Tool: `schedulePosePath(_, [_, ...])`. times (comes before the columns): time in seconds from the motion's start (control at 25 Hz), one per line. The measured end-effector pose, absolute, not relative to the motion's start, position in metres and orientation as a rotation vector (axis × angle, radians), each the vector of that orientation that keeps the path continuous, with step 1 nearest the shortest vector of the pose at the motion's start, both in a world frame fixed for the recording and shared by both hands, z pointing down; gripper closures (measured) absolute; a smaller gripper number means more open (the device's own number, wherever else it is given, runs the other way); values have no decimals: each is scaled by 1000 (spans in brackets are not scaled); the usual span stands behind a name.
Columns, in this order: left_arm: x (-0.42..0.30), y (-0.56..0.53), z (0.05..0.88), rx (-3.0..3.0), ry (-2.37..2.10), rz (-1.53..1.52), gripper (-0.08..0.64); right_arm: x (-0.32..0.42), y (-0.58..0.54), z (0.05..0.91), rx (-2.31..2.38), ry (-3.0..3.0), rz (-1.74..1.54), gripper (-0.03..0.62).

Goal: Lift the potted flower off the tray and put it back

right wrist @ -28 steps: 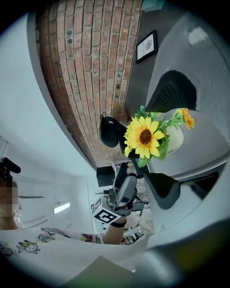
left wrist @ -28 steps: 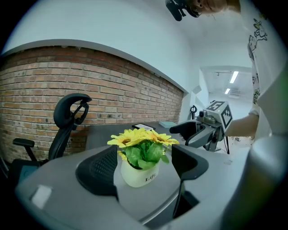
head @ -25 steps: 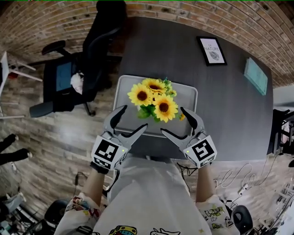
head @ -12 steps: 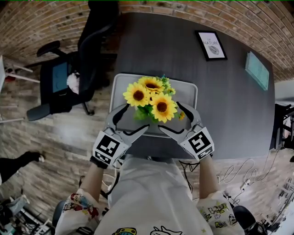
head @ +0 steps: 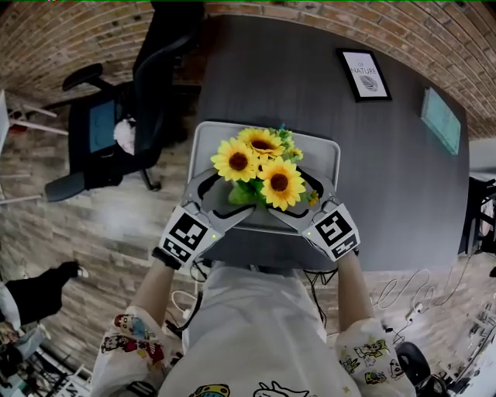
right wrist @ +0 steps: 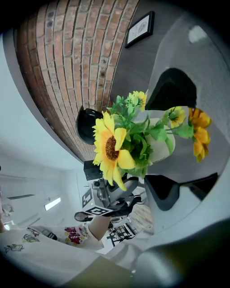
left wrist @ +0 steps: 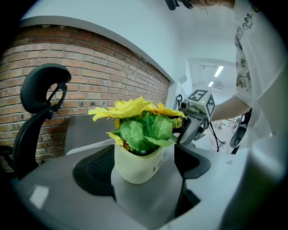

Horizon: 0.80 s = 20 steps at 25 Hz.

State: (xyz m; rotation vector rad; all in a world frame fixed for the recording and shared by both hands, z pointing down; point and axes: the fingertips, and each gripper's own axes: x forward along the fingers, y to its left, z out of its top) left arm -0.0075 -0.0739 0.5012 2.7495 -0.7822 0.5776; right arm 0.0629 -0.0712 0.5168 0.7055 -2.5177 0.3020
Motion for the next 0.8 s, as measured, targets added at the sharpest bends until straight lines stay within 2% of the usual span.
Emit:
schedulePosePath(0.48, [-3, -83, 519, 2768, -671, 578, 151, 55, -80, 533, 637, -2593, 361, 144])
schedulePosePath(0.8, [-3, -89, 526, 2771, -645, 576, 189, 50, -88, 536, 601, -2660, 414, 146])
